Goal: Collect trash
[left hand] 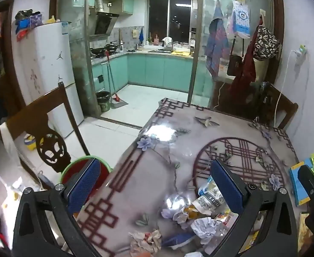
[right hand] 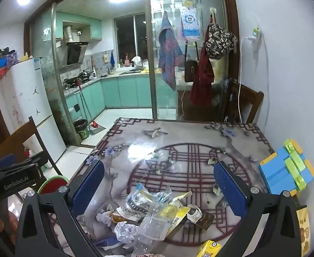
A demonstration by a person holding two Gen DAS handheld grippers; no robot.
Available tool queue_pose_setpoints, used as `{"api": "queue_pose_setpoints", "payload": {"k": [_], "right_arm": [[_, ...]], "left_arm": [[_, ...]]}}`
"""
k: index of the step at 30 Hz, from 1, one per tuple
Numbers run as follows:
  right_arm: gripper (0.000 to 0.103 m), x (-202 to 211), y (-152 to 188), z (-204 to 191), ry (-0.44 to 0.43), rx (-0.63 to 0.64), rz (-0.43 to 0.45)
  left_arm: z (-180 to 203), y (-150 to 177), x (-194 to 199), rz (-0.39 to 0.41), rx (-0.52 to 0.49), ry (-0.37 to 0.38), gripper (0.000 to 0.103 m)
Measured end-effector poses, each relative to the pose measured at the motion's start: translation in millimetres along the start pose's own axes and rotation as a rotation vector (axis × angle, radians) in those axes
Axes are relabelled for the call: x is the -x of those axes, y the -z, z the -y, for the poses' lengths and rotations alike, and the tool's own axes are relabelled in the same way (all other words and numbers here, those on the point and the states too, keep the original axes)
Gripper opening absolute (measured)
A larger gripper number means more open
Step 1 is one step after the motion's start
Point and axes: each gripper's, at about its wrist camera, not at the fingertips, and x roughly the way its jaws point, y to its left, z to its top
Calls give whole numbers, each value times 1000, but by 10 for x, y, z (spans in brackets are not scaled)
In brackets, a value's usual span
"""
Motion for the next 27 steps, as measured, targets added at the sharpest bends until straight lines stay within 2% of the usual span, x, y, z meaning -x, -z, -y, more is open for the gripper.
{"api": "queue_pose_setpoints", "payload": {"k": [7, 27], "right_arm": [[103, 28, -46, 27, -8, -13, 6], [103, 32, -30, 45, -6, -15, 5]], "left_arm": [[-34, 10, -81, -22, 14, 21, 103], [6, 33, -93, -34, -3, 14, 103]]}}
